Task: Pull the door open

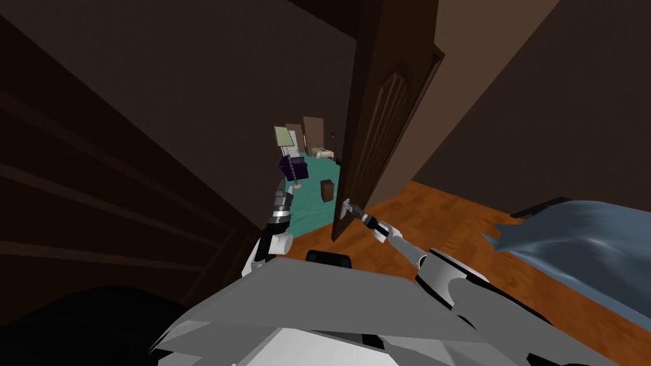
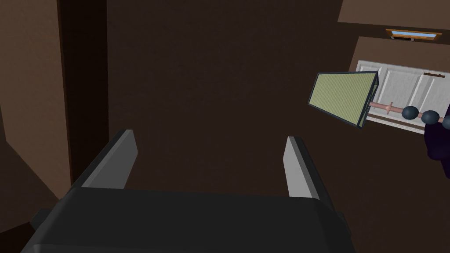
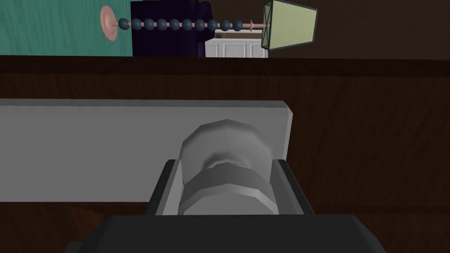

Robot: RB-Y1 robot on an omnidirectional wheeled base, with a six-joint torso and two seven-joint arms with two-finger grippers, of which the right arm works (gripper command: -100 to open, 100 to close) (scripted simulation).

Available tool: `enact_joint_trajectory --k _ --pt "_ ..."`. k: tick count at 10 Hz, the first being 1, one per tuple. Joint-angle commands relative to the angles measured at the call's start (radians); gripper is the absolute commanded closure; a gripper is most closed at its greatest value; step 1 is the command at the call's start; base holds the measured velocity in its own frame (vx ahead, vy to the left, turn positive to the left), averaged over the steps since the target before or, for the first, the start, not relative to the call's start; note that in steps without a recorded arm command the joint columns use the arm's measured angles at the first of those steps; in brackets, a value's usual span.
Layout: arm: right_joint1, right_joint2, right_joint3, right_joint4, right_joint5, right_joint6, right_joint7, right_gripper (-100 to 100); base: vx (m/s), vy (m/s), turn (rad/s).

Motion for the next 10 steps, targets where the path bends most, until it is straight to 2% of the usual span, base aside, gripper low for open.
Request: enact_joint_trajectory --k 1,4,6,7,8,10 --pt "-0.004 -0.007 0.013 0.019 -0.002 -0.028 -0.007 100 -0.113 -0.177 0.089" --pt "-0.016 -0.022 0.041 0.047 -0.008 -0.079 -0.022 100 -0.106 -0.174 0.112" --pt "-0.022 -0.029 0.054 0.060 -0.011 -0.104 -0.029 100 -0.067 -0.151 0.085" --pt "-0.017 -0.027 0.052 0.051 -0.009 -0.090 -0.026 100 -0.020 -0.067 0.024" --pt "-0.024 -0.025 0.066 0.068 -0.007 -0.112 -0.031 100 -0.095 -0.144 0.122" --pt "-0.033 -0.023 0.078 0.085 -0.007 -0.132 -0.035 100 -0.110 -0.191 0.117"
